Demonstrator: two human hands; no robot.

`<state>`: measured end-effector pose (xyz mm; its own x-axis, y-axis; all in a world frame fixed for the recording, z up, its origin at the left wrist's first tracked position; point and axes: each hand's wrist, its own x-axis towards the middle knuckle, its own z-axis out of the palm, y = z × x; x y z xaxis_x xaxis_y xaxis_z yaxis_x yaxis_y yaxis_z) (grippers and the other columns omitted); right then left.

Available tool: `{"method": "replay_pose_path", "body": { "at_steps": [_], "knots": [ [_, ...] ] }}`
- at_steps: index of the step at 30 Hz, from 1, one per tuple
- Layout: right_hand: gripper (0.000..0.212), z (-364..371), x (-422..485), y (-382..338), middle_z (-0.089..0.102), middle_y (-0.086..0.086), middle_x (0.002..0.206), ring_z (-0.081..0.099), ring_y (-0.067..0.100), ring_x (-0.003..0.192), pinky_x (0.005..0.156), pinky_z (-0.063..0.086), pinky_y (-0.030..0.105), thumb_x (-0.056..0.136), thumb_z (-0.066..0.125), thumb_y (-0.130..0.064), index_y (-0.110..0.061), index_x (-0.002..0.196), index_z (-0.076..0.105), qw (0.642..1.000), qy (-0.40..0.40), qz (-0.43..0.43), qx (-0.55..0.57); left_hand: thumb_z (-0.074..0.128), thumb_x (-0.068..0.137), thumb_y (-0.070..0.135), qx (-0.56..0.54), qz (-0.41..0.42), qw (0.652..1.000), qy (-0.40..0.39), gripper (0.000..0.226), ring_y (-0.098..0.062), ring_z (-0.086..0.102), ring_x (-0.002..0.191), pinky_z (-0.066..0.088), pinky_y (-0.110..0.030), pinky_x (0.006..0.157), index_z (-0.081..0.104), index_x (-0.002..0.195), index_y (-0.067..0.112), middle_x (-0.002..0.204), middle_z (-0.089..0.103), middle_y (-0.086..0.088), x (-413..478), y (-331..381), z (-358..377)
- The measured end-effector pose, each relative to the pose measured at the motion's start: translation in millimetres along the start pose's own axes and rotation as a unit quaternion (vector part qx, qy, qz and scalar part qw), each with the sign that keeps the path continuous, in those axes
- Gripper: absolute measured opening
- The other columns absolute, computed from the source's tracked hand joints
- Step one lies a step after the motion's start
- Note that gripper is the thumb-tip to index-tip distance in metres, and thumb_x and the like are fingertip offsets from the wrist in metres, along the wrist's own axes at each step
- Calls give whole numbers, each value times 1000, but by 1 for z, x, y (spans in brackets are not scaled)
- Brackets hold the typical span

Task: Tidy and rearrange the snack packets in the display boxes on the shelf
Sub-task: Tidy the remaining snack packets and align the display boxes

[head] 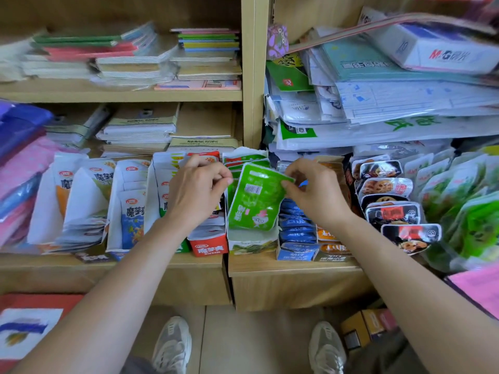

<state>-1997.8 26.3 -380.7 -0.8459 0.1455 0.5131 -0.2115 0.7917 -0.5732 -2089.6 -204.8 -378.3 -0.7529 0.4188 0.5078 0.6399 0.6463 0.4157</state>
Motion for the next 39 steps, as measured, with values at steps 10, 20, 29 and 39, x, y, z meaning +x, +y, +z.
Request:
{"method": "replay_pose_path", "body": {
  "at_steps": [10,20,29,39],
  "knots": [
    [58,16,-14,-5,47,-6,111,56,9,73,67,49,17,77,82,-7,-19,127,56,995,-84,-31,38,70,91,30,-150,27,977,-147,2,-11,53,107,44,-47,97,72,89,30,96,62,17,-6,-6,-14],
    [7,13,-59,0,68,-9,87,52,12,84,73,49,30,84,79,-18,-18,90,76,977,-141,-158,-13,44,106,34,-77,35,972,-218,27,3,30,114,17,-28,102,67,116,45,133,53,31,-9,-18,-18],
    [46,21,-42,-3,59,1,114,58,19,107,90,53,36,77,84,-19,-13,120,68,991,-82,-97,-32,62,98,33,2,62,988,-142,25,-12,49,112,24,-37,90,71,121,37,110,59,14,-7,-13,-2],
    [30,23,-43,0,58,3,110,52,18,93,78,52,35,75,85,-21,-12,102,74,985,-97,-126,-67,45,82,51,-22,19,967,-252,32,-8,24,131,11,-33,96,77,85,51,149,38,31,-9,-5,-5]
  ]
}}
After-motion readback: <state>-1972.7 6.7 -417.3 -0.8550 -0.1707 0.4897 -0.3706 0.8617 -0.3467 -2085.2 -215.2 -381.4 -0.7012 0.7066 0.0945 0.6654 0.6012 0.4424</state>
